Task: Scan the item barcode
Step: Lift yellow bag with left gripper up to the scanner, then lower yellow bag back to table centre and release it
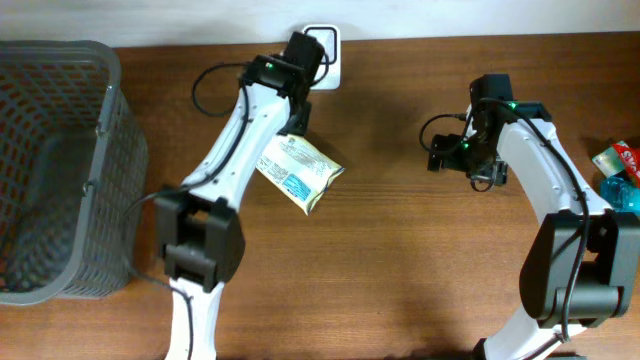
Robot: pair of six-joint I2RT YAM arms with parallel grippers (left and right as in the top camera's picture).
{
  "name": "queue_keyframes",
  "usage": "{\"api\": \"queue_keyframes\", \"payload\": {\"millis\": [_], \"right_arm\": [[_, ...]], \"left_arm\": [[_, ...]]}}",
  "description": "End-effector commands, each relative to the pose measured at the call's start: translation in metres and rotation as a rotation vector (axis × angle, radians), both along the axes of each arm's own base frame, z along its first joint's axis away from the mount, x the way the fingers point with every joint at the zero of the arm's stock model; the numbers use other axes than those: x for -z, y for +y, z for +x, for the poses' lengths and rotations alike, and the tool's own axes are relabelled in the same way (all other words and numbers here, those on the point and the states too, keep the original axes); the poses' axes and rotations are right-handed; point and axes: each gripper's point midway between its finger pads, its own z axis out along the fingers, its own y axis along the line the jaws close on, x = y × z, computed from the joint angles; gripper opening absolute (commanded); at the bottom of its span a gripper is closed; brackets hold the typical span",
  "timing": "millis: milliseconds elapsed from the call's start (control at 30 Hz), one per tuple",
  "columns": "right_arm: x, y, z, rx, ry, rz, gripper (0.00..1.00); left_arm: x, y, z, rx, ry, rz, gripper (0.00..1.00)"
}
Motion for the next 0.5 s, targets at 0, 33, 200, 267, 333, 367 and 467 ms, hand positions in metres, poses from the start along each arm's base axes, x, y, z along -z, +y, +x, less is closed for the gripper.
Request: {"api": "queue_keyframes", "payload": {"millis": [0,33,200,267,333,367,467], "right_arm": [[-0.006,-0.002,0.004,0.002,-0.018,-0.019,0.98],[-0.006,-0.002,0.004,0.001,-0.018,-0.019,0.98],[-0.006,-0.002,0.004,0.002,-0.018,-0.019,0.98],[-0.006,-0.002,0.004,0.001,-0.018,-0.019,0.99],[-0.006,-0.002,0.004,0.002,-0.019,-0.019,0.98],[-0.006,-0.002,0.004,0.001,-0.019,-0.019,0.98],[-0.006,-0.002,0.004,0.001,-0.018,-0.019,0.98]], "left_arm": [[0.074,-0.016,-0.030,0.030,0.247,-0.035,0.00],[0.092,-0.029,-0.047,0.035,0.343,-0.102,0.00],[0.107,-0.085,-0.068,0.090,0.446,-0.316,0.00],[0.102,-0.123,-0.068,0.109,0.442,-0.477,0.00],[0.100,-0.132,-0.058,-0.003,0.409,-0.523,0.00],[0.098,-0.135,-0.043,-0.075,0.357,-0.564,0.00],[0.085,-0.126,-0.009,-0.142,0.266,-0.627,0.00]]}}
